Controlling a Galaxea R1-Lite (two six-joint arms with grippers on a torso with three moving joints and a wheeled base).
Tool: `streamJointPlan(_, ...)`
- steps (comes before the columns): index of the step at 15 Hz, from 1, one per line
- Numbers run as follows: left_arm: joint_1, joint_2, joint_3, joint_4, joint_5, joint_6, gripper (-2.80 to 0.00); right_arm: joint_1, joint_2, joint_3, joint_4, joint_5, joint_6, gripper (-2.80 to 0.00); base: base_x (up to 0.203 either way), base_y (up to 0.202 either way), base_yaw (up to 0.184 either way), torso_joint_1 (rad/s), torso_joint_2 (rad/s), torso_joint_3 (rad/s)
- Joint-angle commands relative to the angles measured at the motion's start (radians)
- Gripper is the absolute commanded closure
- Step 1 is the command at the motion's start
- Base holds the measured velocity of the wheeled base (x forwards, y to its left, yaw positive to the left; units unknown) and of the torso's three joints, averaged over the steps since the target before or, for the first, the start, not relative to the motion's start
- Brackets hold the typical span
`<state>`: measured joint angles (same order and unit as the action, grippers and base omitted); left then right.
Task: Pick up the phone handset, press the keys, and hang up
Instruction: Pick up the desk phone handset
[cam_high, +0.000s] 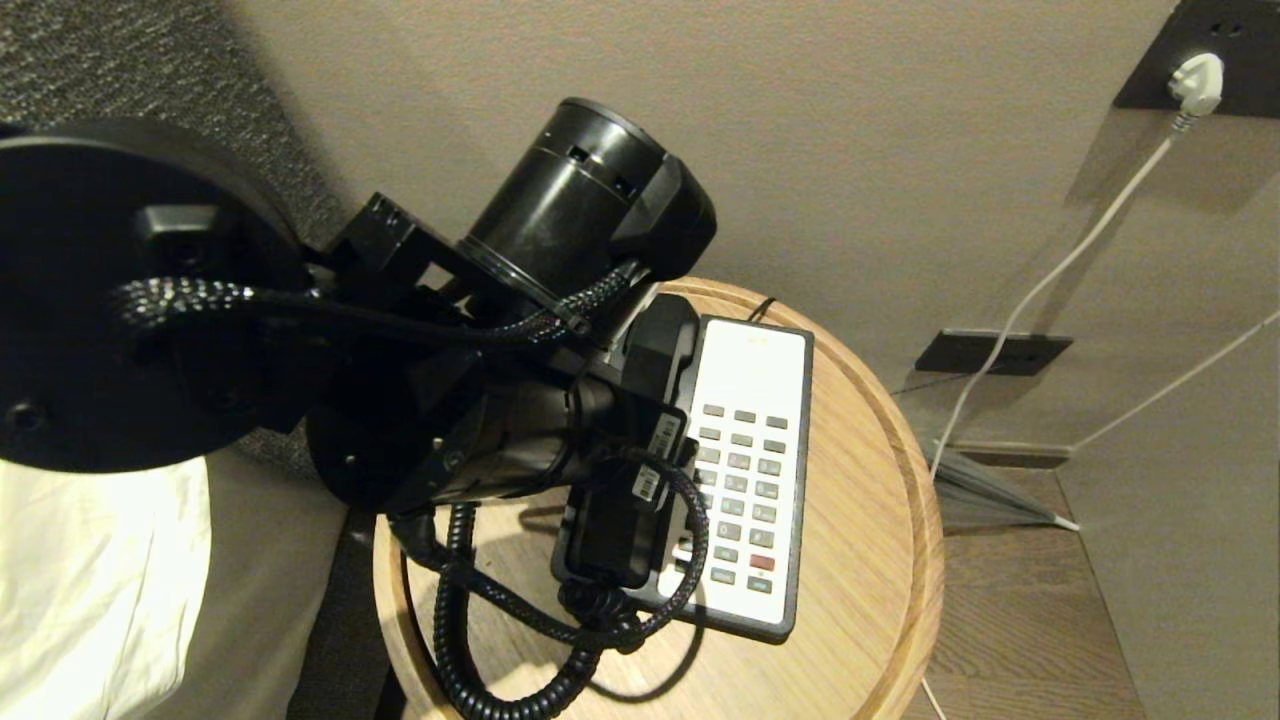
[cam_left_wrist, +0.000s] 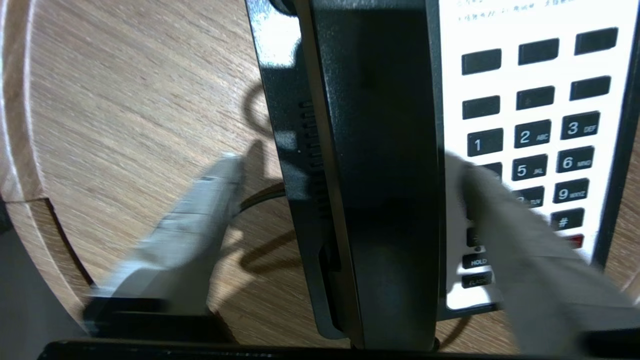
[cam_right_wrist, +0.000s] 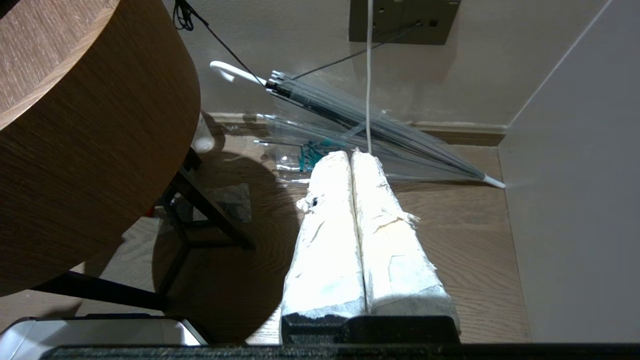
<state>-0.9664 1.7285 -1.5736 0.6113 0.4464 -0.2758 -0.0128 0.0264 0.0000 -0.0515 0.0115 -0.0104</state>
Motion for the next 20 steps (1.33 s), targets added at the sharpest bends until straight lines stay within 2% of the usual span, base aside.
streamJointPlan(1, 0.0, 0.0, 0.0, 0.002, 0.003, -0.002, 0.0, 0.0, 0.0, 0.02, -0.001, 0.001, 0.0, 0.0, 0.0, 0.0, 0.0, 0.0, 0.0, 0.0)
streamJointPlan(20, 0.0, -0.035, -0.006, 0.009, 0.009, -0.014, 0.0, 0.0, 0.0, 0.02, -0.001, 0.001, 0.0, 0.0, 0.0, 0.0, 0.0, 0.0, 0.0, 0.0)
